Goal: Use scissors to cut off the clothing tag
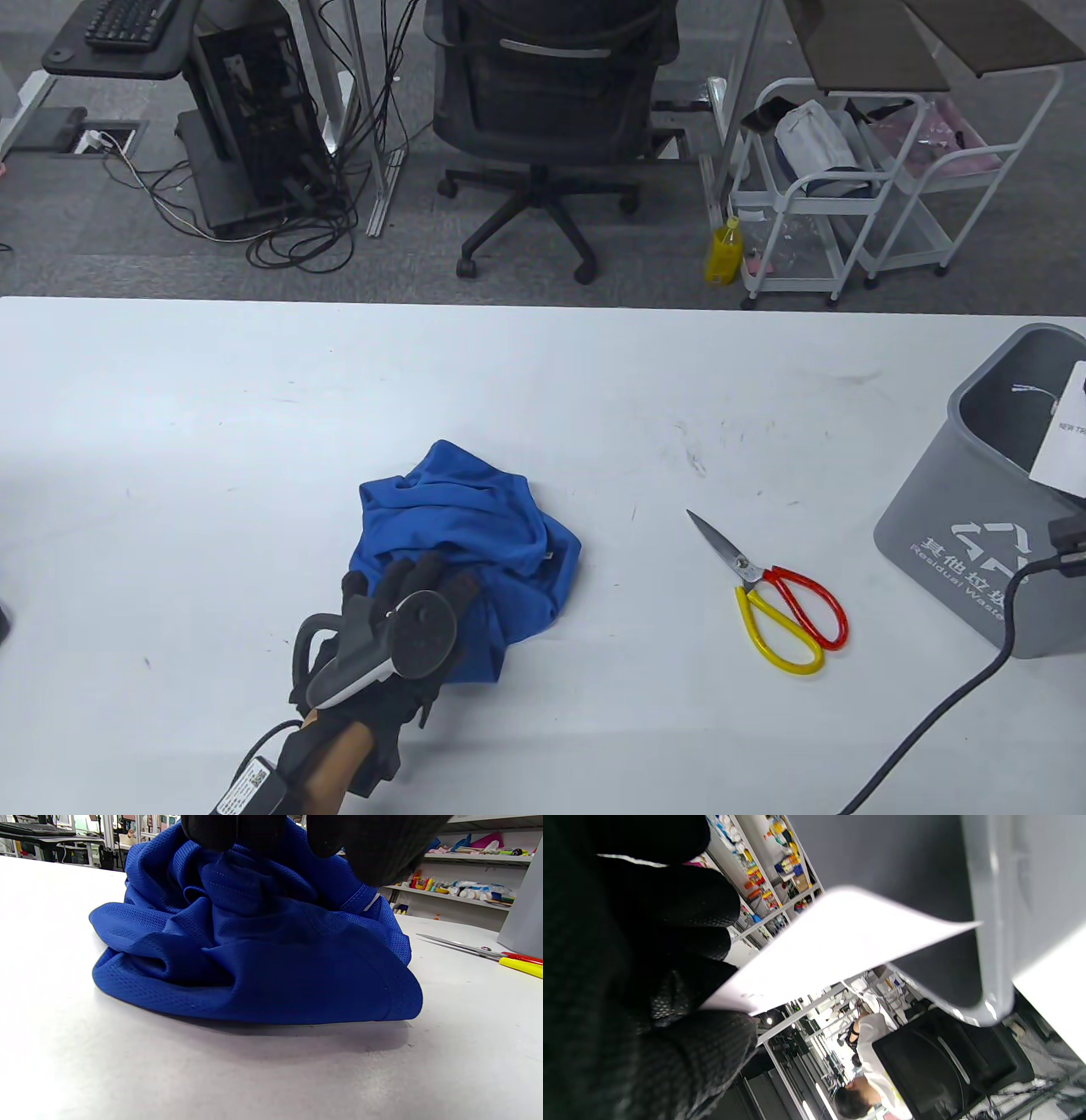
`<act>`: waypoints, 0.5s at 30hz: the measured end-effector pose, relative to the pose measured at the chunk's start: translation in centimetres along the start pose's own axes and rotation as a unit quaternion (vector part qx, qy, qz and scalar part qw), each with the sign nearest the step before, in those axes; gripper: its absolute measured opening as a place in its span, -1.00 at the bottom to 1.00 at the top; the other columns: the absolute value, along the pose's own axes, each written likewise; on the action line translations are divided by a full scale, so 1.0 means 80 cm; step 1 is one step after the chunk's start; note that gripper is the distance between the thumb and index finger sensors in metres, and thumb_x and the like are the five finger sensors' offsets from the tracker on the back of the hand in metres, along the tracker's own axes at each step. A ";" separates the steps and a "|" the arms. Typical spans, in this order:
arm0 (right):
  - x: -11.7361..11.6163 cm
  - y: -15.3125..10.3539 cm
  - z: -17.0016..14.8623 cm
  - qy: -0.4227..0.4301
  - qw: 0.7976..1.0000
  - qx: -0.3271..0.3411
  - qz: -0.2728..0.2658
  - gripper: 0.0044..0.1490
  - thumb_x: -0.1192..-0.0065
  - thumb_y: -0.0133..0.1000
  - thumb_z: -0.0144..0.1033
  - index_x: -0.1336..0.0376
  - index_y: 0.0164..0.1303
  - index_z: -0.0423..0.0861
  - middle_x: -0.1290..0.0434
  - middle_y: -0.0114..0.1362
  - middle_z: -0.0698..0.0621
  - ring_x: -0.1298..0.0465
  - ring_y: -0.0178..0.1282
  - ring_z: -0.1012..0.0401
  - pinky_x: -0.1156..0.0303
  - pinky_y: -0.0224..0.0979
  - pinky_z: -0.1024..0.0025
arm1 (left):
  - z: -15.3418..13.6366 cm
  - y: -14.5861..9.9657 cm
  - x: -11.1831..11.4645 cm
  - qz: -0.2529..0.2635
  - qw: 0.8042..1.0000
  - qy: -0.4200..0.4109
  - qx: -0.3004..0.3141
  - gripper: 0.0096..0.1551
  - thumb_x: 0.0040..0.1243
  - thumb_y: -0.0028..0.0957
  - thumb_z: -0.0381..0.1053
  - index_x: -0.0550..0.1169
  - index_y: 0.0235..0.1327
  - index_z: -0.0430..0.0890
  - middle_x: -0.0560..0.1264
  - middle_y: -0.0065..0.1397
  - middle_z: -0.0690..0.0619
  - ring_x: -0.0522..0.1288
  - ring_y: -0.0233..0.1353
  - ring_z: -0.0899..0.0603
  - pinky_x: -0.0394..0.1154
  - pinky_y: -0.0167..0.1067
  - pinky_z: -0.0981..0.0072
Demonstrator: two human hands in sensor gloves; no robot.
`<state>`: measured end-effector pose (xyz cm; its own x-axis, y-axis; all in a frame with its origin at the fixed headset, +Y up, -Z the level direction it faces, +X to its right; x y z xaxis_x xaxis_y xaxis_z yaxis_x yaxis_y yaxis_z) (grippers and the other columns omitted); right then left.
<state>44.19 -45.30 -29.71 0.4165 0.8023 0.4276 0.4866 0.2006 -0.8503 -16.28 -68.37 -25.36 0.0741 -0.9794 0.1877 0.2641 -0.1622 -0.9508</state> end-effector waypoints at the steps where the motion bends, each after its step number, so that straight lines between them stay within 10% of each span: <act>1: 0.001 0.001 -0.005 -0.008 1.000 -0.006 0.002 -0.54 -0.37 0.16 -0.14 -0.40 0.09 -0.20 -0.19 0.52 -0.24 -0.37 0.35 -0.19 -0.30 0.41 -0.29 | 0.000 0.000 0.001 -0.001 1.000 0.000 0.001 -0.18 0.18 -0.09 0.28 0.21 0.50 0.30 0.12 0.71 0.06 0.15 0.69 -0.26 0.04 0.45 -0.56; 15: -0.019 -0.007 -0.041 -0.082 0.995 -0.048 -0.002 -0.33 -0.32 0.17 -0.03 -0.27 0.35 -0.18 -0.13 0.57 -0.26 -0.31 0.42 -0.23 -0.22 0.47 -0.35 | 0.001 0.002 0.003 -0.009 1.000 -0.002 0.003 -0.18 0.17 -0.09 0.28 0.21 0.50 0.30 0.12 0.71 0.06 0.15 0.69 -0.26 0.05 0.44 -0.56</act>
<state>45.80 -48.50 -28.88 0.2877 0.8843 0.3677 0.5625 0.1546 -0.8122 -16.13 -68.65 -25.41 0.0743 -0.9759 0.2052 0.2709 -0.1782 -0.9460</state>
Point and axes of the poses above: the tracker on the back of each hand, its own z axis roughly to the thumb side, its own y axis roughly from the wrist to the fingertips, x = y × z, the point moved 2 cm from there along y, roughly from the wrist to the fingertips
